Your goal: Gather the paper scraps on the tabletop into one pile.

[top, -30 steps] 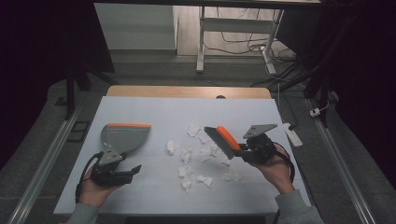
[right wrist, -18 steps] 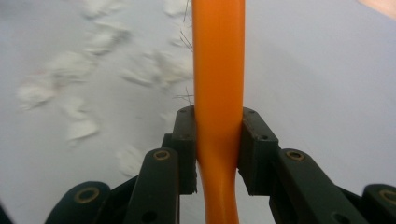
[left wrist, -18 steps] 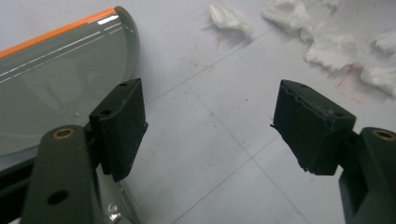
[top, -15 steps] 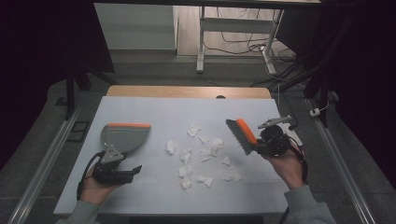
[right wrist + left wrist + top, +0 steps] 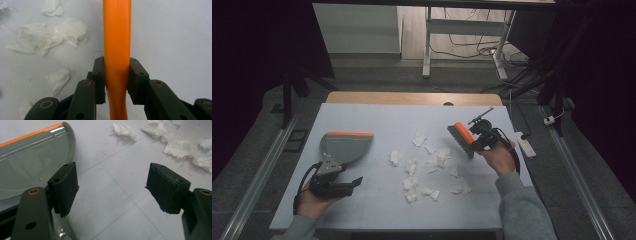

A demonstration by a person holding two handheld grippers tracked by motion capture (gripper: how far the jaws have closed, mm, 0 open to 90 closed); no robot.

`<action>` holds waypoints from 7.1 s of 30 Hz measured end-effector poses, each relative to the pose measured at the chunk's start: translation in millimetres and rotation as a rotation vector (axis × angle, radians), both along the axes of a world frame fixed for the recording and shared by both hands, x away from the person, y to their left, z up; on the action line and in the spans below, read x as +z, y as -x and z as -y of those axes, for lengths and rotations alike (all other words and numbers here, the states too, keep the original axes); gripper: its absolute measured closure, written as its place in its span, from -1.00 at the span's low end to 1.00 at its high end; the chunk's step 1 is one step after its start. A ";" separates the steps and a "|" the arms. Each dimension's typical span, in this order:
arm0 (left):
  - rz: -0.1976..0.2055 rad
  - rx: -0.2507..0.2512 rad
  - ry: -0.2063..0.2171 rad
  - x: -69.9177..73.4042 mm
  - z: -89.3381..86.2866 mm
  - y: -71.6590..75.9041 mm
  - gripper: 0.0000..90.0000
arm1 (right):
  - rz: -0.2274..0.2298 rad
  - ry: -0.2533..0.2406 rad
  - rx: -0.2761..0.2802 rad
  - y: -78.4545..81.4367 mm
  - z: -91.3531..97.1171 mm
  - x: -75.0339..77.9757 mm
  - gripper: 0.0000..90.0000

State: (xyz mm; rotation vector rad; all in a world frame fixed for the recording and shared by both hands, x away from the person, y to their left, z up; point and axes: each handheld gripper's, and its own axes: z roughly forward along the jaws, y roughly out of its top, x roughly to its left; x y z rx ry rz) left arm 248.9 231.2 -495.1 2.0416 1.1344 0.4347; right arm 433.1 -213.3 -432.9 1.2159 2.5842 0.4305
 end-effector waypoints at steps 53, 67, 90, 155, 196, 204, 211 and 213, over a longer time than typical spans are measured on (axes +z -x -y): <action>0.016 -0.023 -0.035 -0.1 9.7 3.8 -0.40 | 0.062 -0.015 0.238 -22.9 -84.0 -0.9 0.58; 0.006 -0.012 -0.021 -2.4 3.4 1.4 -0.40 | 0.069 0.097 0.308 -70.7 -121.0 -12.9 0.58; -0.002 0.016 -0.010 -4.3 -6.3 2.9 -0.40 | -0.030 0.134 0.573 -15.8 -126.8 -14.7 0.58; -0.005 0.025 -0.013 -9.2 -7.0 5.6 -0.39 | -0.144 -0.299 0.085 13.9 -132.4 -22.7 0.58; -0.017 0.037 -0.009 -12.8 -9.1 5.1 -0.39 | -0.237 -0.120 0.642 150.3 -140.0 -12.3 0.57; -0.019 0.039 -0.010 -13.7 -9.9 4.7 -0.39 | -0.225 -0.049 0.636 142.8 -145.6 -19.4 0.57; -0.020 0.034 -0.013 -13.7 -9.3 4.9 -0.39 | -0.207 -0.020 0.606 130.4 -142.3 -18.9 0.58; -0.021 0.035 -0.015 -14.1 -8.9 4.7 -0.39 | -0.187 -0.004 0.591 123.7 -139.6 -17.7 0.58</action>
